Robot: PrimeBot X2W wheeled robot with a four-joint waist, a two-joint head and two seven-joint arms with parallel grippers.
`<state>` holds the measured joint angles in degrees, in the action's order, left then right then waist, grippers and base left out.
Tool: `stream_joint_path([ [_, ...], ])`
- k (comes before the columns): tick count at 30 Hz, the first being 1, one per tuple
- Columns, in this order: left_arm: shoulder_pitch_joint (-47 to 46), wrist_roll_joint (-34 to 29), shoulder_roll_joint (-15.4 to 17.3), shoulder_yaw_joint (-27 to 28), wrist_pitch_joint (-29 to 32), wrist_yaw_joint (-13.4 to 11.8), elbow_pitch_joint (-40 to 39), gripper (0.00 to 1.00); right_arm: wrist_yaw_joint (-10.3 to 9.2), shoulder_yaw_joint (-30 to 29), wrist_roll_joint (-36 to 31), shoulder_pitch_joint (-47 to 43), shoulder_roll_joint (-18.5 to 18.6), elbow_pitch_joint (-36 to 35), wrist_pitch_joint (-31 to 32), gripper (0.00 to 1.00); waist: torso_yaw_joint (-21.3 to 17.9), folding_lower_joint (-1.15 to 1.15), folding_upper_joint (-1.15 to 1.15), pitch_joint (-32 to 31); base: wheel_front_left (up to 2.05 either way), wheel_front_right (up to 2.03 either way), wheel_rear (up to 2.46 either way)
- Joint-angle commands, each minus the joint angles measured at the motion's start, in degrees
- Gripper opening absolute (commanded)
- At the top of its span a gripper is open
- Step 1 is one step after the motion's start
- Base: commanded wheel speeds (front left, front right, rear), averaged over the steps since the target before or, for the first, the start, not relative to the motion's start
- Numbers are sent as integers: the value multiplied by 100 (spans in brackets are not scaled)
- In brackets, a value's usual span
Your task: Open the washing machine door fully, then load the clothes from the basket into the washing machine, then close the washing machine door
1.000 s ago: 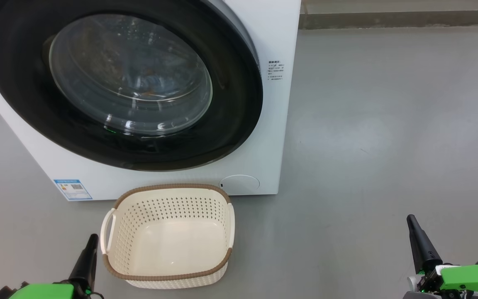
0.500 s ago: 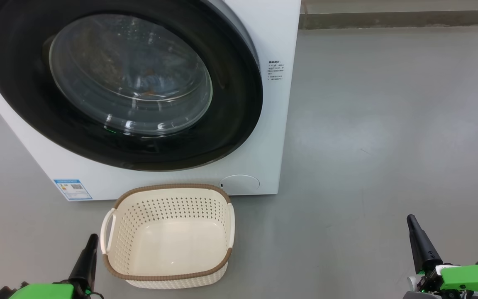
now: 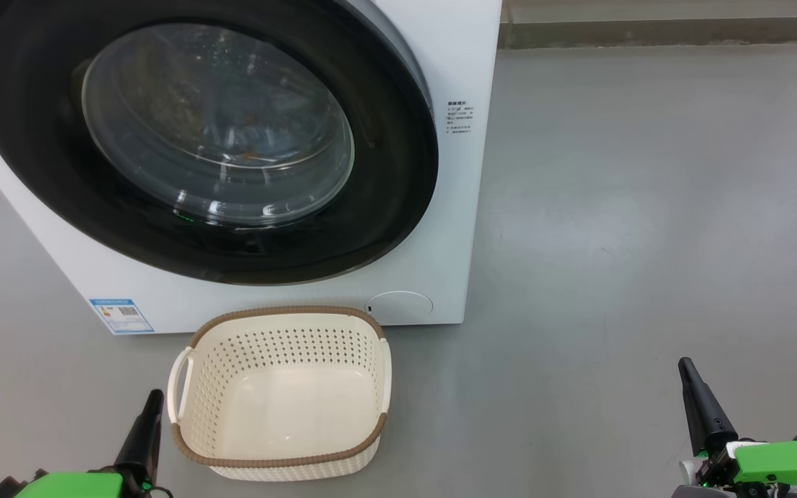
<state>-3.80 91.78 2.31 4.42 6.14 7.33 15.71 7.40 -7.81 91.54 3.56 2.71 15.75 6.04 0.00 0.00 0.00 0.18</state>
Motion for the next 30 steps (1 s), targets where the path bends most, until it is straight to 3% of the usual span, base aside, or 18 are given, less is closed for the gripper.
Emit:
stream_joint_path([
  [1, -239, 45, 66, 203, 29, 15, -165, 0, 9, 127, 61, 263, 21, -173, 46, 0, 0, 0, 0, 0, 0, 0, 0],
  [30, -239, 40, 62, 208, 33, 15, -166, 0, 9, 125, 59, 263, 19, -172, 48, 0, 0, 0, 0, 0, 0, 0, 0],
])
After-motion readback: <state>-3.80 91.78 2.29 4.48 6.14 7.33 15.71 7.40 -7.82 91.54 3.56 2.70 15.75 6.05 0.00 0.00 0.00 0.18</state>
